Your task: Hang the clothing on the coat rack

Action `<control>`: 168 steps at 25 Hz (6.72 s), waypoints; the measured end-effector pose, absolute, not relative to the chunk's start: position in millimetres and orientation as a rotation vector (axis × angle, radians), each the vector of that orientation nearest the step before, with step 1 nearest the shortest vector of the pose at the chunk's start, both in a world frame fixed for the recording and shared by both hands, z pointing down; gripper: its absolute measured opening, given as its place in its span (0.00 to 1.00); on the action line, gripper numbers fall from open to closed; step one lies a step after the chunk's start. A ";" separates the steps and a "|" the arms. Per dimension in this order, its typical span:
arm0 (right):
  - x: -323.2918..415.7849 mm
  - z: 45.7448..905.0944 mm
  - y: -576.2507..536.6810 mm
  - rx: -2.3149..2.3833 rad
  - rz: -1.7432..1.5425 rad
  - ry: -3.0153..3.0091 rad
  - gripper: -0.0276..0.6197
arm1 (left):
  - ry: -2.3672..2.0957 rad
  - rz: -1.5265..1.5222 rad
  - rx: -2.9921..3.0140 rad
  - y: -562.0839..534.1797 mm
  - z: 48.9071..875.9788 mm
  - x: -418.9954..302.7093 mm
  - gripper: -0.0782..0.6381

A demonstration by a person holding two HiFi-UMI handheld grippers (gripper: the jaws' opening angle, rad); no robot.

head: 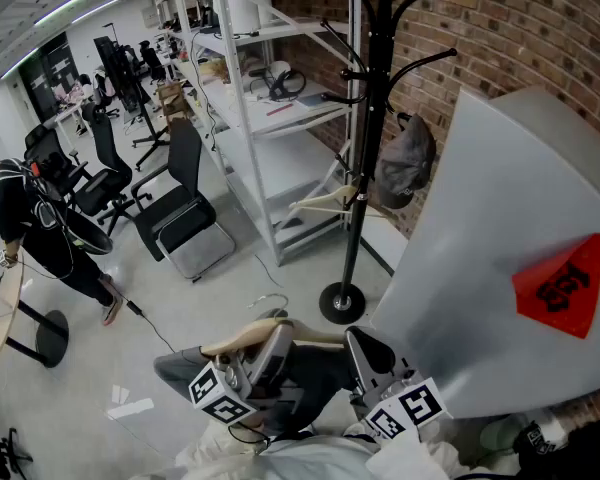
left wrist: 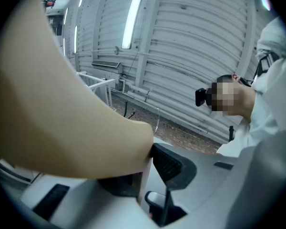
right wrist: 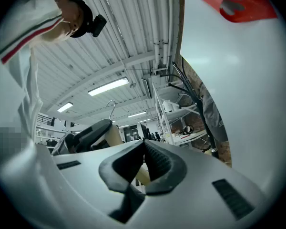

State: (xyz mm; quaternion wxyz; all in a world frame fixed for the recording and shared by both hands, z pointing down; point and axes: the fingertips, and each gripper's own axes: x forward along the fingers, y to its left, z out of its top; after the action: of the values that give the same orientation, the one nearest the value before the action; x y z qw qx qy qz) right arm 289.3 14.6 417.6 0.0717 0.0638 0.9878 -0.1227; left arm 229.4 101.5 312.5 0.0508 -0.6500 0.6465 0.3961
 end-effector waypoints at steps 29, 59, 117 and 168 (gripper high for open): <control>155.6 385.9 44.2 0.094 -0.312 2.966 0.08 | 1.910 1.224 -1.995 135.0 327.1 92.4 0.25; -70.3 372.4 -149.2 -0.211 -0.186 2.951 0.08 | 1.702 1.325 -2.312 -66.6 332.1 -122.1 0.25; 6.3 345.5 -191.2 -1.366 -0.058 2.583 0.08 | 0.780 1.390 -3.066 -193.0 305.6 -119.9 0.25; -4.7 345.6 -226.2 -1.407 -0.054 2.596 0.08 | 0.791 1.434 -3.132 -262.3 309.7 -120.5 0.25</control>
State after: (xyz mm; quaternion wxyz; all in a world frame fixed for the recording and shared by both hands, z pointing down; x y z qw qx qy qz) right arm -4.7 -226.2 345.6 0.0942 -0.4742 0.8752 -0.0182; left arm -120.5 -262.3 309.7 -0.1950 -0.8691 0.2194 0.3980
